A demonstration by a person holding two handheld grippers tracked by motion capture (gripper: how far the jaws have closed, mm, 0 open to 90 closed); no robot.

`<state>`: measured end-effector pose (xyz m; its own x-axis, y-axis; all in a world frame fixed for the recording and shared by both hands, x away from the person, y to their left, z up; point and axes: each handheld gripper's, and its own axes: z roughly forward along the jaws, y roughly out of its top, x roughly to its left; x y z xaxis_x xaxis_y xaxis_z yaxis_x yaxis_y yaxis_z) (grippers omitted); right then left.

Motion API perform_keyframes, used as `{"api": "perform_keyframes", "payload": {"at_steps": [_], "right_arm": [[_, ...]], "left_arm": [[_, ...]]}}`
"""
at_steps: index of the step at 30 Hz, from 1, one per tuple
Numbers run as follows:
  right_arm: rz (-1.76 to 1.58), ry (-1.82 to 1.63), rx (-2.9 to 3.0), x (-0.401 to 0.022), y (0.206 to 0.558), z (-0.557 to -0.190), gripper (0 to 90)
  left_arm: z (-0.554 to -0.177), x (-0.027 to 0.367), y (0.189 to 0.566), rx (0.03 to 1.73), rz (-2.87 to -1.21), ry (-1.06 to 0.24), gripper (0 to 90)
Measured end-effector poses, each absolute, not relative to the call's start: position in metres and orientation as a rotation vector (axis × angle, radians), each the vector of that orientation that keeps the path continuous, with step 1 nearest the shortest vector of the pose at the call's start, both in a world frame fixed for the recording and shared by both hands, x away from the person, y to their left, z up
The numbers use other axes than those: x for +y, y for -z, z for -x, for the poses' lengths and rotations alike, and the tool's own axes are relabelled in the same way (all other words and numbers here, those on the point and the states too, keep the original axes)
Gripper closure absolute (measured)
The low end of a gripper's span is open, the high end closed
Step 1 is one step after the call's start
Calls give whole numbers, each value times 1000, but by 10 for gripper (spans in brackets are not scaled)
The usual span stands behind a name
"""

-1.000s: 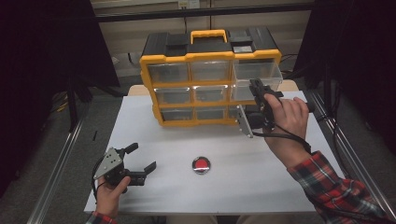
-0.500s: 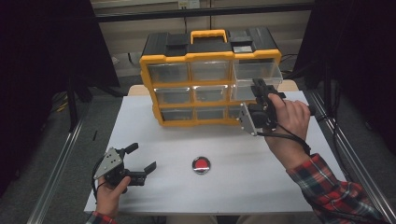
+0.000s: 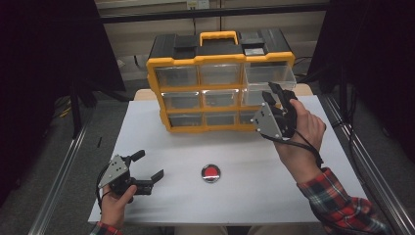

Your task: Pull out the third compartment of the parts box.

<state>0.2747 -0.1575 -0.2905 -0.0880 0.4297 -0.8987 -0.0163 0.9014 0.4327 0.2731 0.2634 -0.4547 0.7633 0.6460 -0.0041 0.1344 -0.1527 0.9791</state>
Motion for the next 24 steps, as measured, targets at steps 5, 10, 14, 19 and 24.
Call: {"api": "perform_keyframes", "payload": {"at_steps": [5, 10, 14, 19, 24], "right_arm": [[-487, -541, 1606, -158, 300, -272, 593], [-619, -674, 1573, -159, 309, -268, 525], [-711, -757, 1543, -161, 315, -264, 457], [-766, -812, 1530, -161, 319, -261, 407], [-835, -877, 1513, -164, 323, -260, 371]], "left_arm": [[-273, 263, 455, 637, -1679, -494, 19], [-273, 264, 455, 621, -1703, -501, 19], [-274, 264, 455, 624, -1702, -506, 19], [-273, 264, 455, 620, -1707, -506, 19], [-273, 263, 455, 632, -1701, -501, 19]]}}
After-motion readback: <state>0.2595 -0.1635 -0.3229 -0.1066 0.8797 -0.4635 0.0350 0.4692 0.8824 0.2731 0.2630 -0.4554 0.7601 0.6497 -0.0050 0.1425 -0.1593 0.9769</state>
